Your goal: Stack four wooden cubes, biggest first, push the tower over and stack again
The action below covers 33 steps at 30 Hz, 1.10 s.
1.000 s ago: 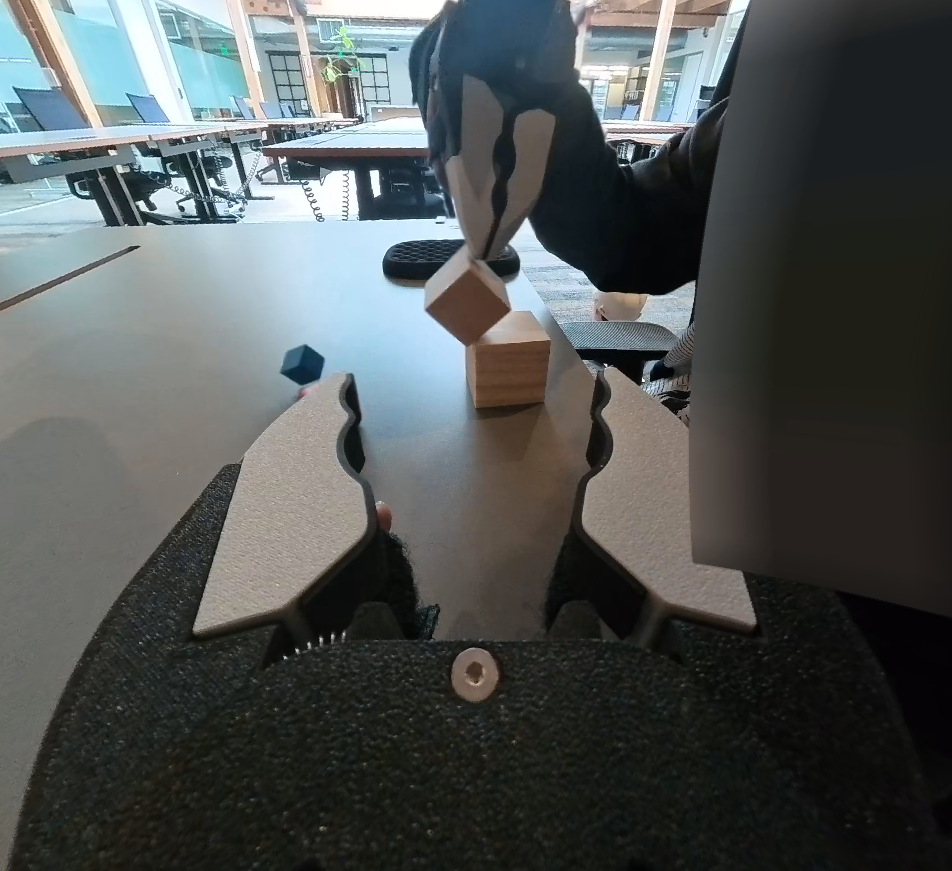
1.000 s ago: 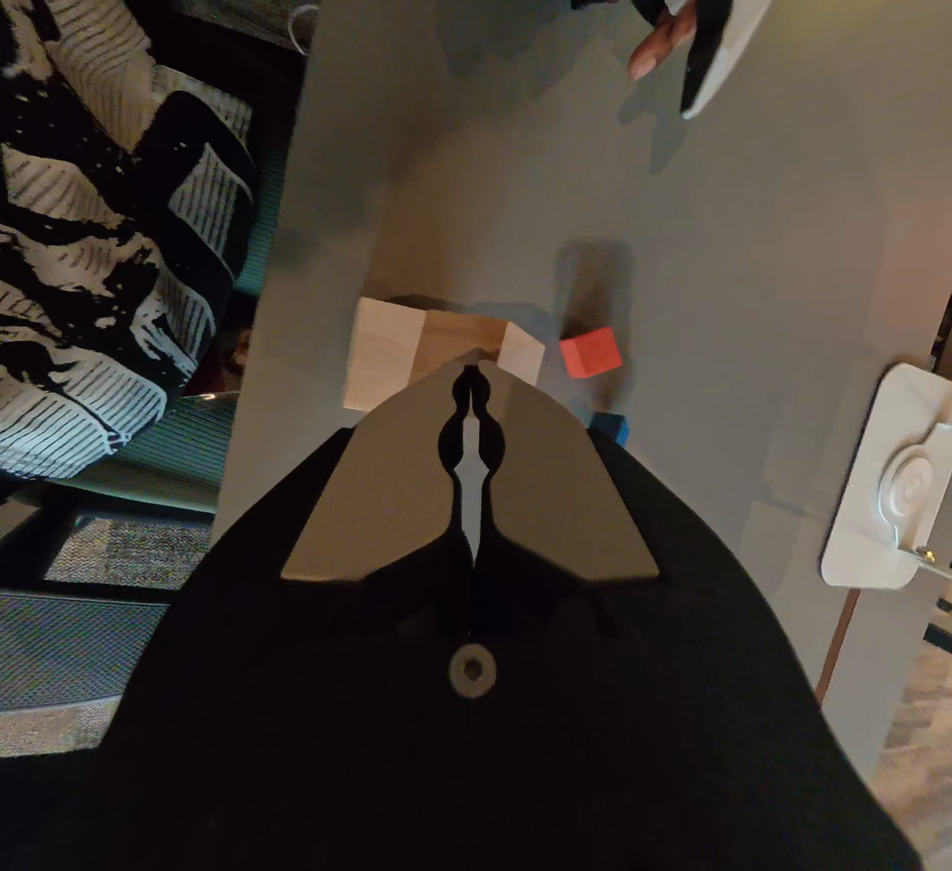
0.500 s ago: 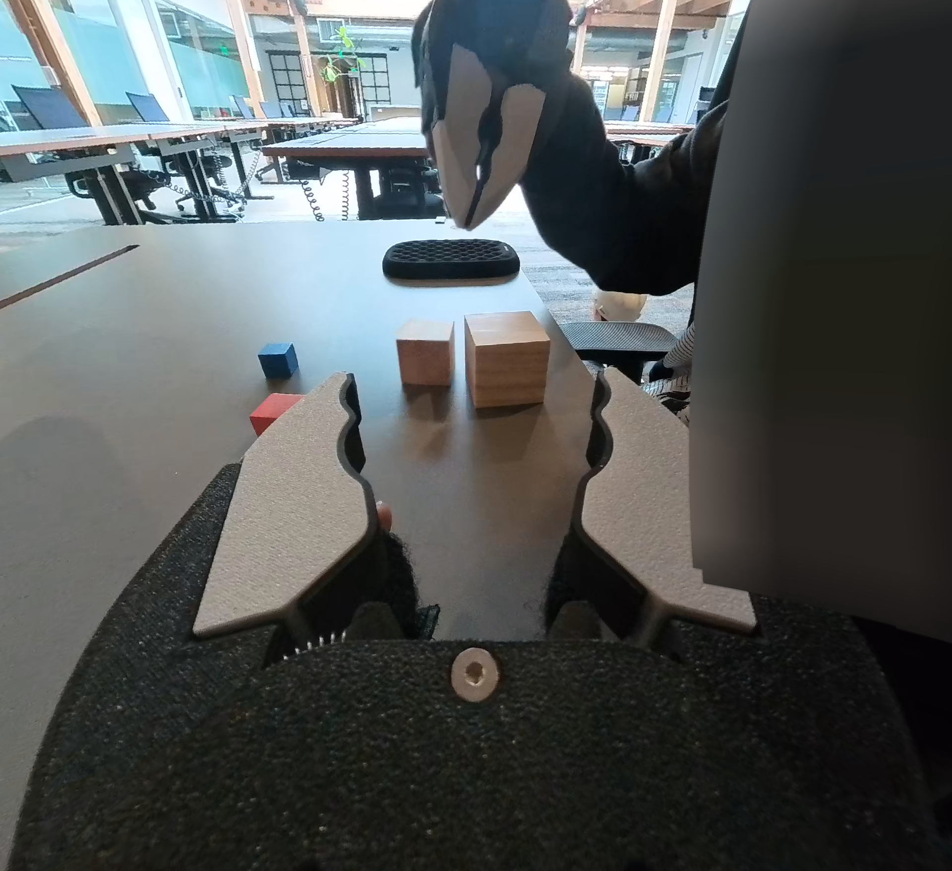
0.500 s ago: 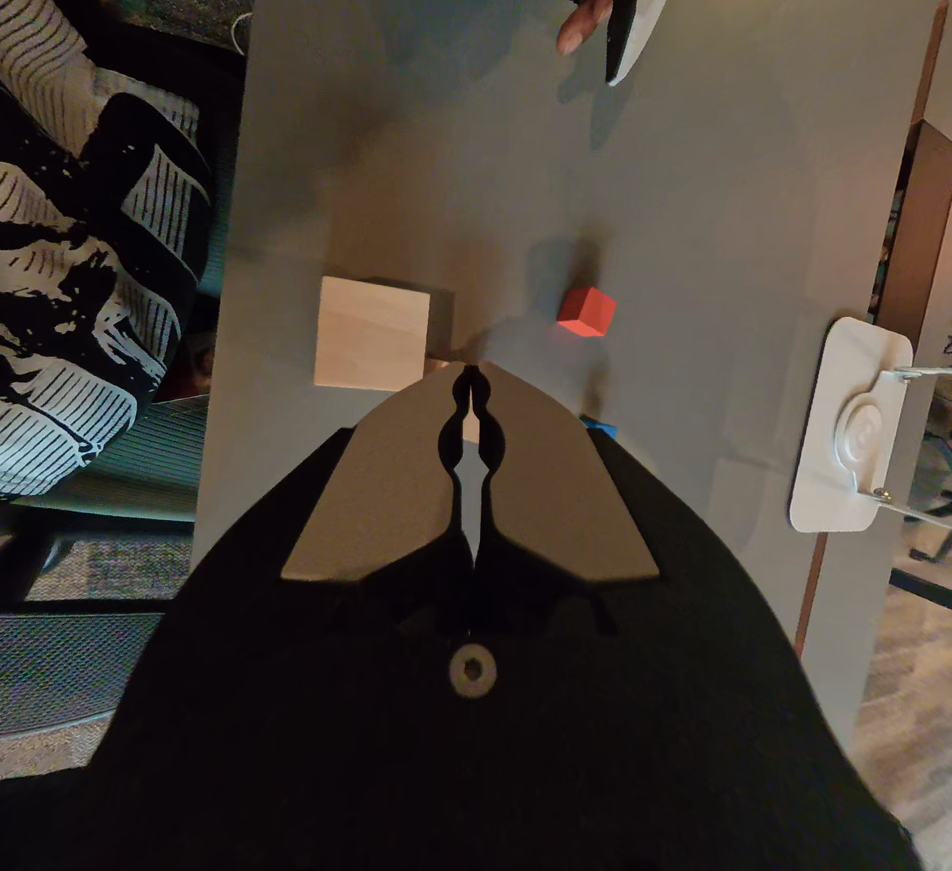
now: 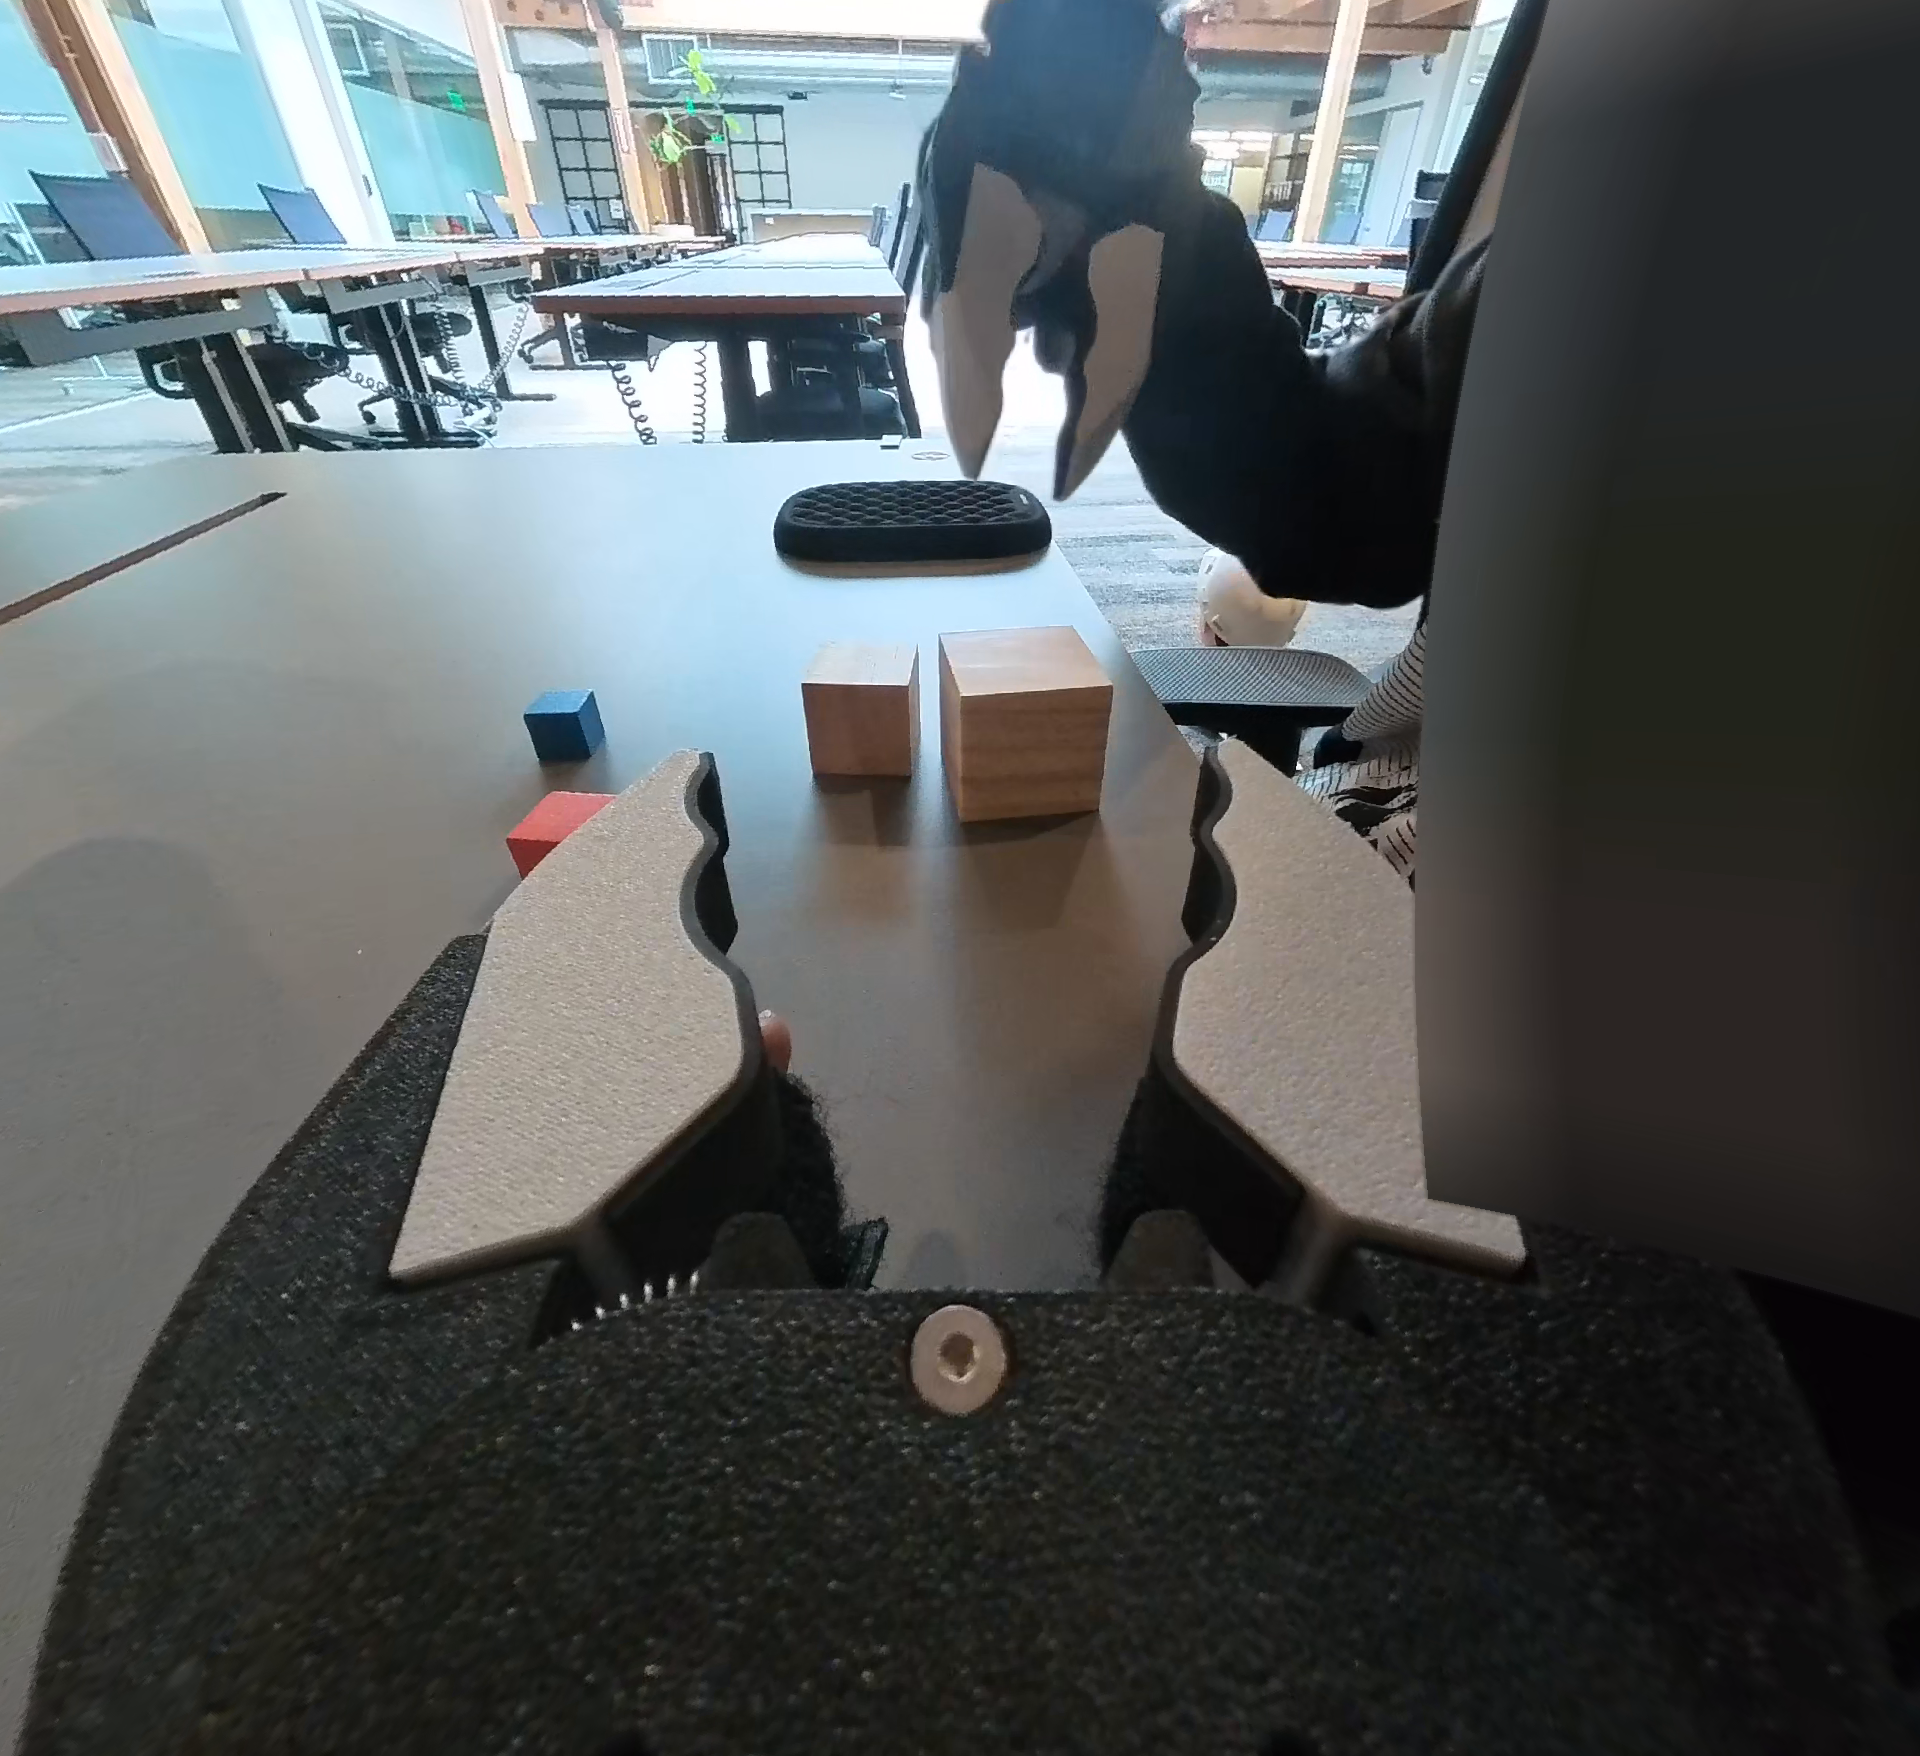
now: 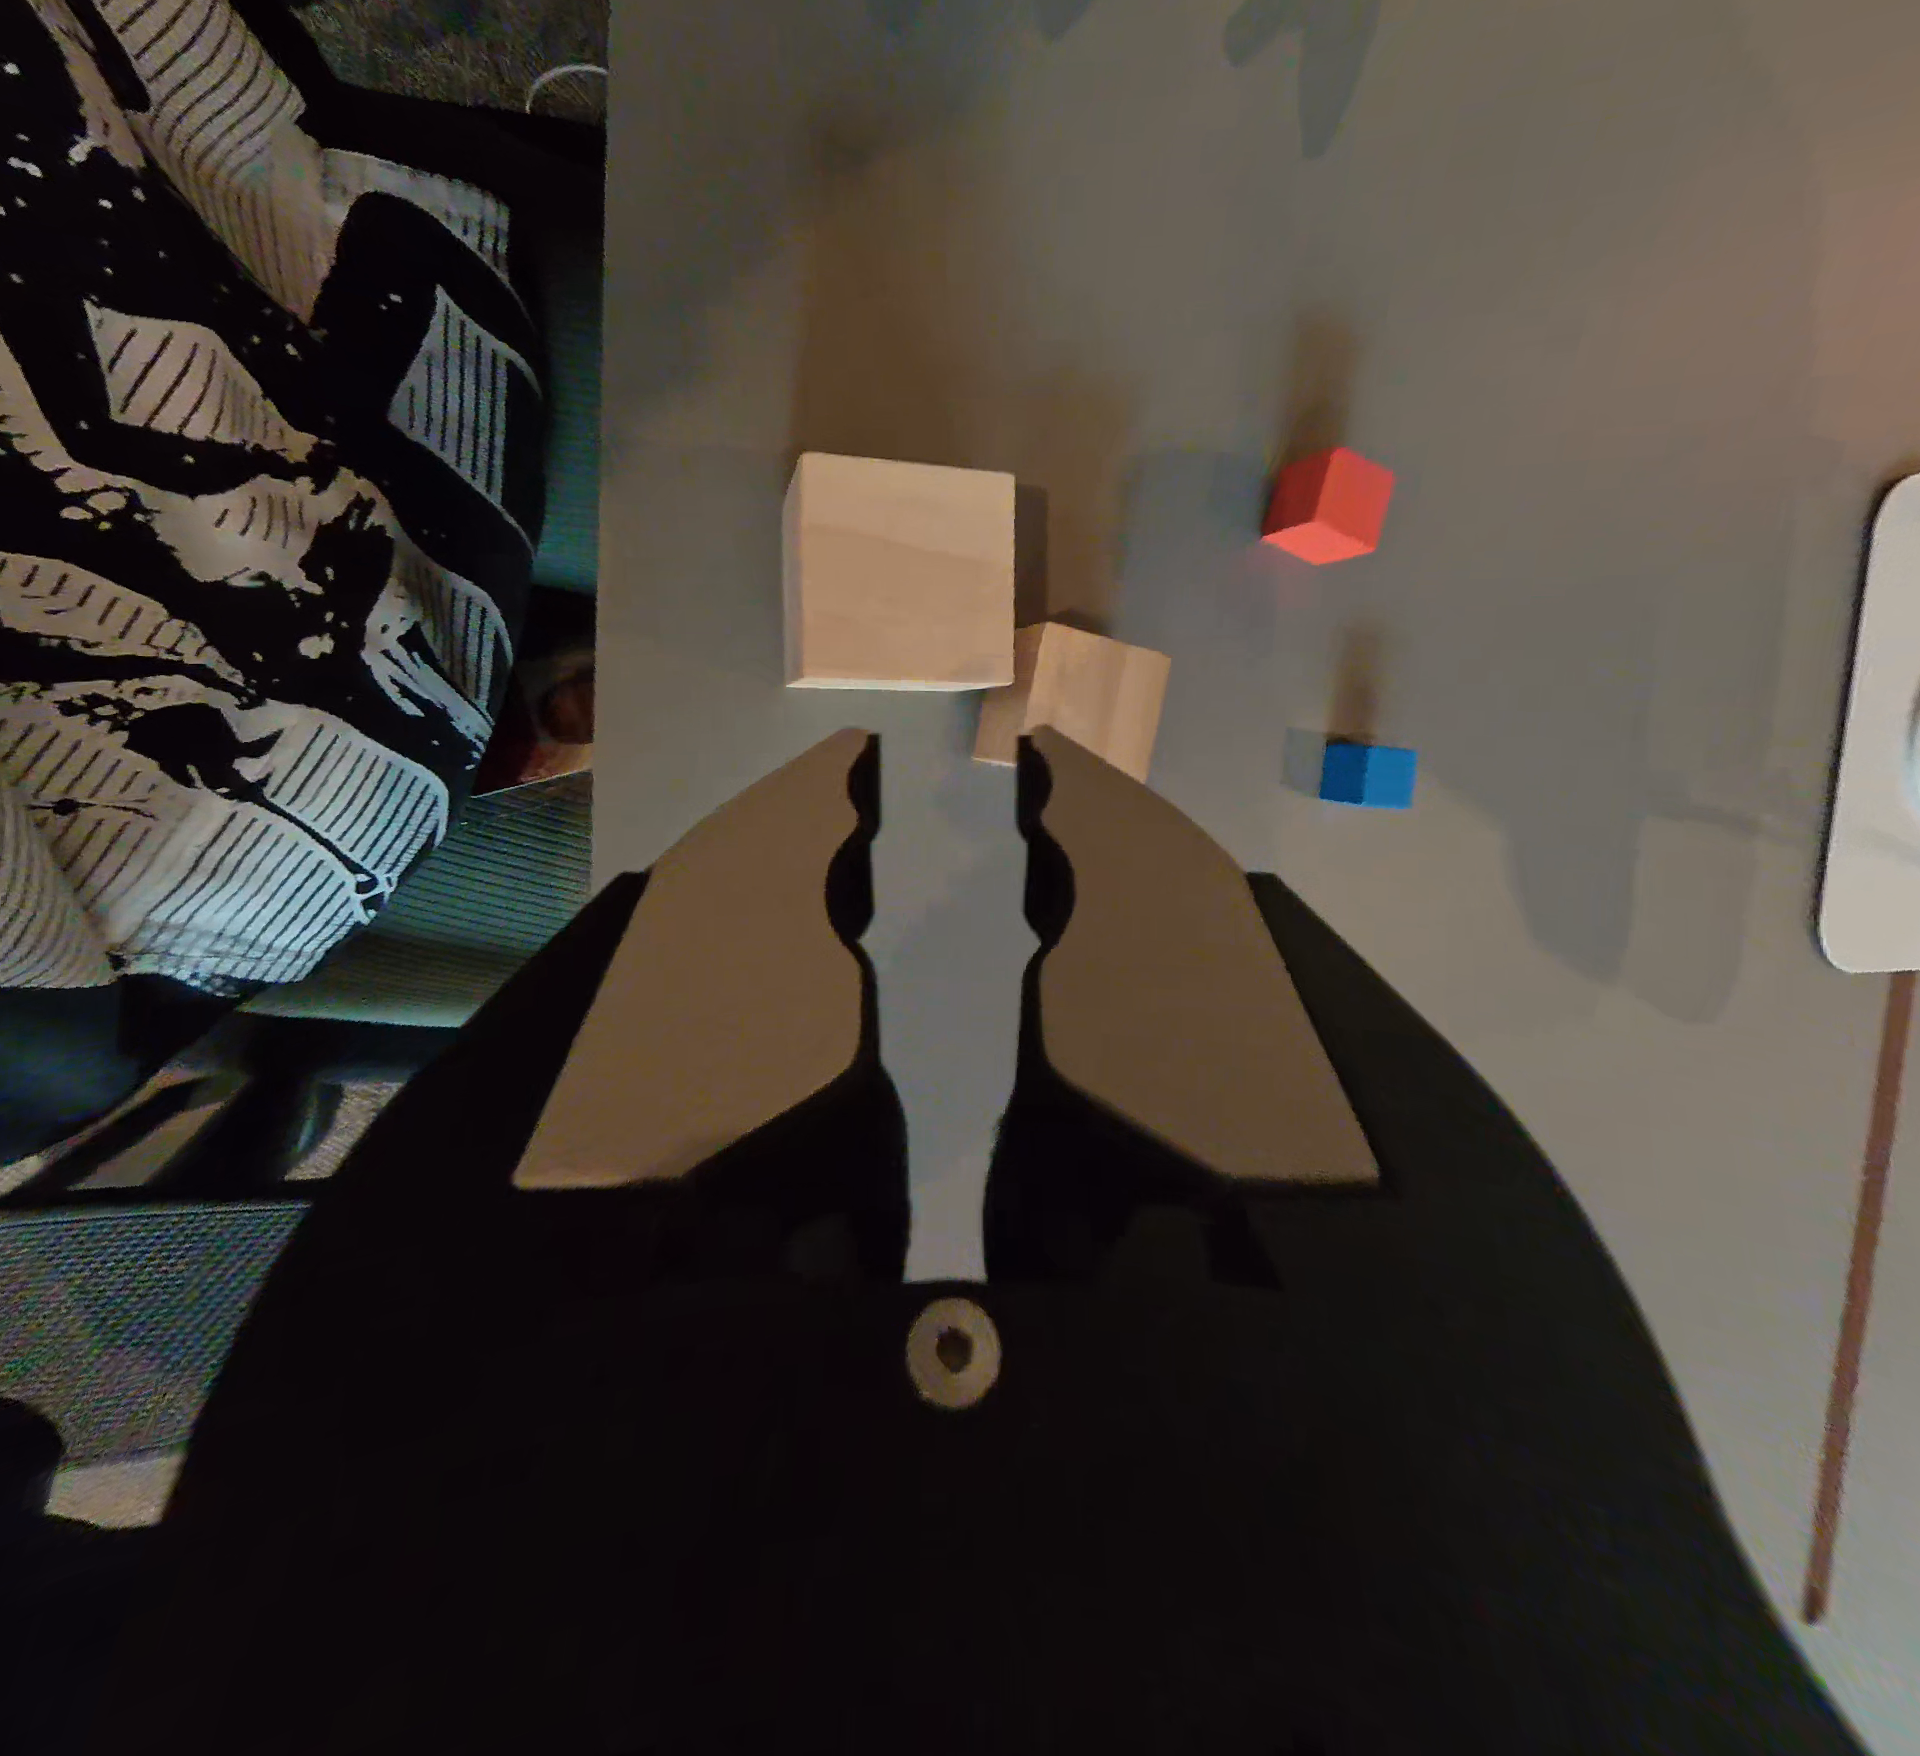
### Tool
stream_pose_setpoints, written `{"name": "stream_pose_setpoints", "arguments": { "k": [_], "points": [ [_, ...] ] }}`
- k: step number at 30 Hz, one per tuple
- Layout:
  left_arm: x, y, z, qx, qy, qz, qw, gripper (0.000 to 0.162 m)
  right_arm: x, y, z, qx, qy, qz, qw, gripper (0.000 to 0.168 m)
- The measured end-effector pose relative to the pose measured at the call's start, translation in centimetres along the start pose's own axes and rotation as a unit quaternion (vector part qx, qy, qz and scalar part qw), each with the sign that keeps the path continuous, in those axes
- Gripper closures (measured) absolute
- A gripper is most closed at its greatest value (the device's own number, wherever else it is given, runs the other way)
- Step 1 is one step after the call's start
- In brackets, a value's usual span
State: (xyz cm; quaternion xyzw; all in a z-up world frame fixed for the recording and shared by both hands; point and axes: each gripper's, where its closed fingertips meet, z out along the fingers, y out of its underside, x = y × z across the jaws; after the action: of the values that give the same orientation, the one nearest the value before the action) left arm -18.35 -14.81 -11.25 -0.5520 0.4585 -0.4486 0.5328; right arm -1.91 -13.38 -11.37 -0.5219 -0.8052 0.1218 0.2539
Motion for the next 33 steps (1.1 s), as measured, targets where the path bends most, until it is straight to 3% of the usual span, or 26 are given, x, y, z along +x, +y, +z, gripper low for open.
{"name": "stream_pose_setpoints", "arguments": {
  "k": [6, 11, 12, 20, 26, 33],
  "points": [
    [0.0, 0.0, 0.0, 0.0, 0.0, 0.0, 1.0, 0.076, -0.8, 0.4, 0.1, 0.024, -0.025, 0.042, 0.999, 0.088],
    [0.0, 0.0, 0.0, 0.0, 0.0, -0.001, 1.0, 0.076, -1.1, 0.4, 0.7, 0.04, -0.028, 0.042, 0.998, 0.025],
    [0.0, 0.0, 0.0, 0.001, 0.0, -0.001, 1.0, 0.076, -1.1, 0.5, 0.9, 0.038, -0.025, 0.036, 0.998, 0.021],
    [0.0, 0.0, 0.0, 0.0, 0.002, -0.002, 1.0, 0.076, -1.1, -0.2, 1.4, 0.062, -0.044, 0.03, 0.997, 0.021],
    [0.0, 0.0, 0.0, 0.001, 0.001, -0.002, 1.0, 0.076, -0.8, -0.9, 3.2, 0.019, -0.063, 0.031, 0.997, 0.024],
    [0.0, 0.0, 0.0, 0.0, 0.002, -0.003, 1.0, 0.076, -1.5, -1.4, 6.1, -0.042, -0.116, 0.002, 0.992, 0.053]
  ]
}}
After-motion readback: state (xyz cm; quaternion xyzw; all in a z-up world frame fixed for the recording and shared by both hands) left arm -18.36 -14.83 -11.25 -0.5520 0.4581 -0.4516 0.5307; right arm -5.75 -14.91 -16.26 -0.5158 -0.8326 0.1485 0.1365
